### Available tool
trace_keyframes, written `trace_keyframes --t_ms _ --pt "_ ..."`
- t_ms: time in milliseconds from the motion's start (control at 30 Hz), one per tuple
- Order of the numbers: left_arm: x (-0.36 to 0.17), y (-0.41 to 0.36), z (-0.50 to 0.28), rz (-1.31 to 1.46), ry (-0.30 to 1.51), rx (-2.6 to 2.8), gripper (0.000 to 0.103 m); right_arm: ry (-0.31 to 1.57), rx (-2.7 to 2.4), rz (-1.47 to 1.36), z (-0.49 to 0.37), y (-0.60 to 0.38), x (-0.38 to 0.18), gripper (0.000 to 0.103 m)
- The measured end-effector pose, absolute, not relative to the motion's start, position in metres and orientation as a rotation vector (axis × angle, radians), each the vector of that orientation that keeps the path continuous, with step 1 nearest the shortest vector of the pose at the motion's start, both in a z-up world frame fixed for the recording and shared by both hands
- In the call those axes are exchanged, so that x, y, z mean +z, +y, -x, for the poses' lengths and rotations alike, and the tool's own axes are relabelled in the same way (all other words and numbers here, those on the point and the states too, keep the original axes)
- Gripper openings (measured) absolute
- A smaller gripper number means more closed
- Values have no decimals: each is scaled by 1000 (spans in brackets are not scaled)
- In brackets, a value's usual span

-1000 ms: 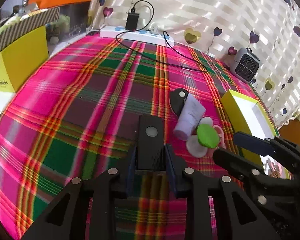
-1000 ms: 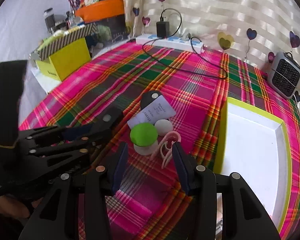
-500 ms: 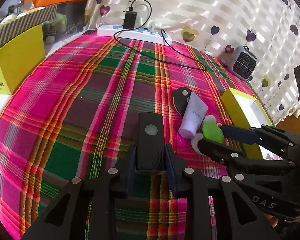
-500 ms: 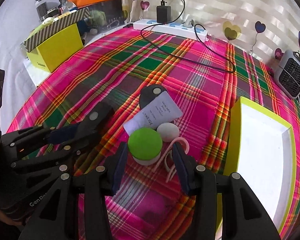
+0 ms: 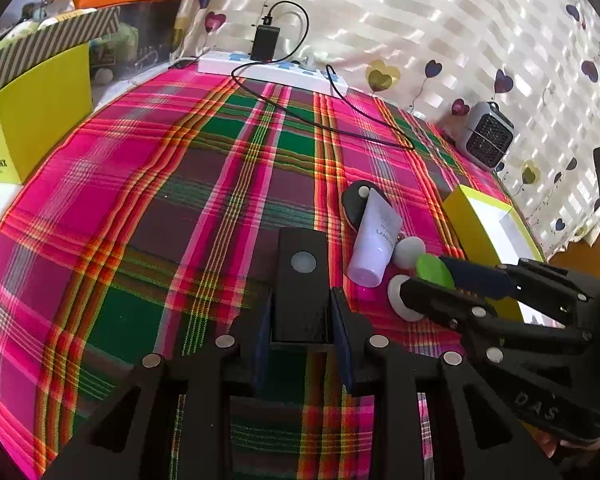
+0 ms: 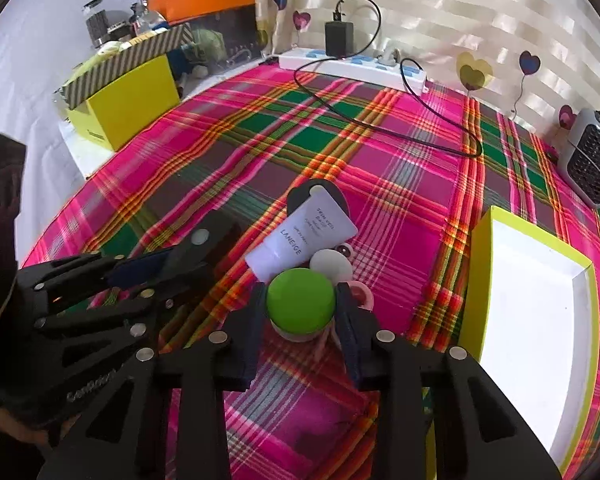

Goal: Organize objects
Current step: 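Grasp the black rectangular case with the left gripper while the right gripper grasps the green-capped jar, then carry the black case and green-capped jar over the white tray with both grippers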

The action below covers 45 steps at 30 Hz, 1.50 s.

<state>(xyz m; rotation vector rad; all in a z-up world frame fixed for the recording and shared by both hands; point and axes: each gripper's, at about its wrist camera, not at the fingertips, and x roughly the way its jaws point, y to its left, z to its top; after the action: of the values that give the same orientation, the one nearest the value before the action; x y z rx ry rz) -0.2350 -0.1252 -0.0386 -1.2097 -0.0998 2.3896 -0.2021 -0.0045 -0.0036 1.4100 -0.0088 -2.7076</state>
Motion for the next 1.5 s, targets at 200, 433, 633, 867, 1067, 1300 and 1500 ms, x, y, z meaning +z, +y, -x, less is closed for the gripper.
trace_keyframes --t_ms 200,433,633,867,1067,1300,1500 --pt "-38 -118 230 1191 6 2418 26 -30 -2710 -1348 192 -6 1 35" --pt "-37 -117 227 1166 28 2449 26 -109 -2742 -1236 179 3 10 35" --pt "-33 -113 225 1133 40 2478 26 -129 -2766 -1171 169 15 22 35" --pt "-18 -105 215 1048 28 2497 26 -183 -2801 -1115 153 34 29 35" --pt "-19 -100 213 1058 59 2496 26 -215 -2812 -1087 146 45 31 35" --pt "-36 -93 221 1177 112 2435 26 -219 -2794 -1083 143 46 30 35" --pt "-38 -87 228 1186 136 2441 27 -228 -2790 -1089 145 46 29 35"
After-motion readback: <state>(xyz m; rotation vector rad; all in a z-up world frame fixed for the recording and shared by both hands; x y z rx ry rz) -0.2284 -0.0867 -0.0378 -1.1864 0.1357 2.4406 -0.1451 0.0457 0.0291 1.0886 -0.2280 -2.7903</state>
